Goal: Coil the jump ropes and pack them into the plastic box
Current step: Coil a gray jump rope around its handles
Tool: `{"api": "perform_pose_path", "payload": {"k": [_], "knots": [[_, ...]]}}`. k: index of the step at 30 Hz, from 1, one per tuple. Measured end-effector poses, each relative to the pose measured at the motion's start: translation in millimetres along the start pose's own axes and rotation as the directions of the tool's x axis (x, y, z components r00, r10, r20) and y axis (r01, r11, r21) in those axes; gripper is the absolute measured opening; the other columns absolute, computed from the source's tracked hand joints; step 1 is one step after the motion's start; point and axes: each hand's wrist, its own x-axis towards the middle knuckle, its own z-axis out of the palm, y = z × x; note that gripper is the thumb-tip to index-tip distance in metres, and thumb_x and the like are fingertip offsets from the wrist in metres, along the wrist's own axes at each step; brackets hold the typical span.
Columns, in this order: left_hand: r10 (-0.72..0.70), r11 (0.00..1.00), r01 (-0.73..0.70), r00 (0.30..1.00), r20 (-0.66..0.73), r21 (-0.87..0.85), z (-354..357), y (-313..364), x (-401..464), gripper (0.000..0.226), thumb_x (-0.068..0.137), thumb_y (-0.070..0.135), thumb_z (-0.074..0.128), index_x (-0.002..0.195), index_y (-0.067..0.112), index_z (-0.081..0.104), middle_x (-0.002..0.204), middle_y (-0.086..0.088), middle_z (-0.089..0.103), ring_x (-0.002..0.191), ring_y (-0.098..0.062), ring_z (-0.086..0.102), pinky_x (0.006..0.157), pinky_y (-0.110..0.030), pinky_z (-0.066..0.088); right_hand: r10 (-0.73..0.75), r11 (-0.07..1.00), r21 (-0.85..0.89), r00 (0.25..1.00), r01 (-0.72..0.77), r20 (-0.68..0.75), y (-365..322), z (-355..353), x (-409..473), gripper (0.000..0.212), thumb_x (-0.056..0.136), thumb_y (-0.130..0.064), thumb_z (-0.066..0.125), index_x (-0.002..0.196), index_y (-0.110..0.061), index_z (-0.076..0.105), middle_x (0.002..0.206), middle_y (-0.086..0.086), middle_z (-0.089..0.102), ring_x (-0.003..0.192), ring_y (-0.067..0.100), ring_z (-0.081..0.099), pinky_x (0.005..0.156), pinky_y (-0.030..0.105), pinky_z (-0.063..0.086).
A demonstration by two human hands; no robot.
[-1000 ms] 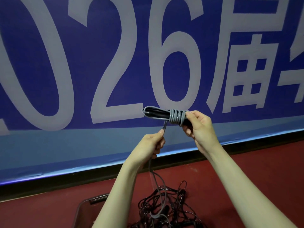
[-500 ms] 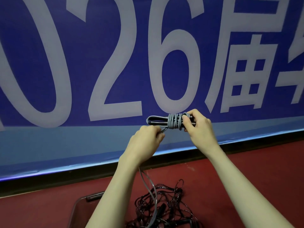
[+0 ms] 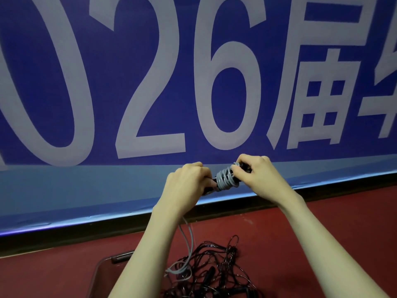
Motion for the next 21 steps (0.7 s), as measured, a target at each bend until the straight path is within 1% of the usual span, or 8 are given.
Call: {"api": "perform_pose_path", "payload": {"k": [4, 6, 9, 12, 15, 18, 20, 21], "knots": [[-0.010, 0.994, 0.015, 0.999, 0.047, -0.112, 6, -2, -2, 0.025, 0.080, 0.043, 0.072, 0.084, 0.020, 0.065, 0.085, 0.007, 0.064, 0.082, -0.019, 0.057, 0.069, -0.035, 0.047, 0.012, 1.000, -0.007, 0.988, -0.011, 0.155, -5, -8, -1, 0.029, 0.093, -0.024, 0.059, 0.073, -0.004, 0.054, 0.058, 0.003, 0.044, 0.048, 0.009, 0.028, 0.047, 0.021, 0.026], [-0.009, 0.965, 0.036, 0.994, 0.105, -0.260, 7, -7, -2, 0.026, 0.073, 0.040, 0.079, 0.078, 0.019, 0.065, 0.077, 0.007, 0.065, 0.078, -0.018, 0.058, 0.069, -0.037, 0.048, 0.019, 0.999, 0.041, 0.978, -0.028, 0.208, -5, -12, -2, 0.029, 0.092, -0.022, 0.061, 0.072, -0.001, 0.055, 0.057, 0.002, 0.042, 0.048, 0.010, 0.028, 0.047, 0.021, 0.025], [0.005, 0.857, 0.103, 0.978, 0.207, -0.506, 6, -14, -1, 0.022, 0.073, 0.028, 0.082, 0.072, 0.013, 0.065, 0.062, 0.011, 0.061, 0.062, -0.010, 0.053, 0.064, -0.029, 0.045, 0.020, 0.972, 0.221, 0.963, -0.081, 0.267, -4, -17, -3, 0.028, 0.093, -0.014, 0.060, 0.076, 0.007, 0.056, 0.058, 0.005, 0.038, 0.049, 0.012, 0.028, 0.046, 0.021, 0.024], [0.005, 0.719, 0.189, 0.961, 0.277, -0.669, 3, -14, -3, 0.017, 0.083, 0.020, 0.074, 0.072, 0.014, 0.061, 0.061, 0.010, 0.057, 0.059, -0.007, 0.047, 0.061, -0.021, 0.038, 0.013, 0.924, 0.367, 0.965, -0.112, 0.263, -4, -22, -3, 0.027, 0.095, -0.011, 0.058, 0.076, 0.008, 0.055, 0.058, 0.007, 0.037, 0.047, 0.011, 0.025, 0.043, 0.021, 0.020], [0.009, 0.622, 0.236, 0.951, 0.308, -0.746, -5, -11, -3, 0.021, 0.090, 0.023, 0.065, 0.073, 0.012, 0.057, 0.063, 0.003, 0.057, 0.053, -0.008, 0.044, 0.052, -0.016, 0.035, 0.017, 0.881, 0.454, 0.967, -0.134, 0.253, -2, -23, -2, 0.028, 0.096, -0.011, 0.056, 0.077, 0.010, 0.053, 0.053, 0.001, 0.036, 0.044, 0.010, 0.023, 0.041, 0.020, 0.018], [-0.013, 0.588, 0.253, 0.953, 0.304, -0.768, -5, -10, -2, 0.037, 0.094, 0.028, 0.059, 0.062, 0.012, 0.050, 0.056, 0.001, 0.047, 0.048, -0.011, 0.037, 0.050, -0.020, 0.032, -0.020, 0.822, 0.553, 0.964, -0.136, 0.267, -7, -22, -3, 0.040, 0.088, -0.024, 0.065, 0.077, 0.012, 0.051, 0.059, 0.011, 0.031, 0.048, 0.014, 0.023, 0.045, 0.023, 0.015], [-0.069, 0.553, 0.290, 0.950, 0.304, -0.781, 3, -13, -3, 0.047, 0.094, 0.034, 0.060, 0.060, 0.003, 0.050, 0.056, -0.008, 0.043, 0.051, -0.018, 0.034, 0.054, -0.029, 0.029, -0.085, 0.796, 0.594, 0.950, -0.117, 0.301, -15, -19, -4, 0.039, 0.082, -0.032, 0.064, 0.075, 0.005, 0.054, 0.061, 0.014, 0.033, 0.051, 0.018, 0.024, 0.048, 0.031, 0.014], [-0.072, 0.512, 0.316, 0.943, 0.326, -0.799, 9, -15, -5, 0.051, 0.091, 0.036, 0.062, 0.067, -0.008, 0.053, 0.061, -0.012, 0.046, 0.053, -0.021, 0.034, 0.056, -0.031, 0.030, -0.123, 0.804, 0.587, 0.939, -0.096, 0.322, -21, -17, -4, 0.034, 0.084, -0.030, 0.062, 0.074, 0.001, 0.056, 0.059, 0.014, 0.038, 0.052, 0.020, 0.026, 0.049, 0.033, 0.014]]}}
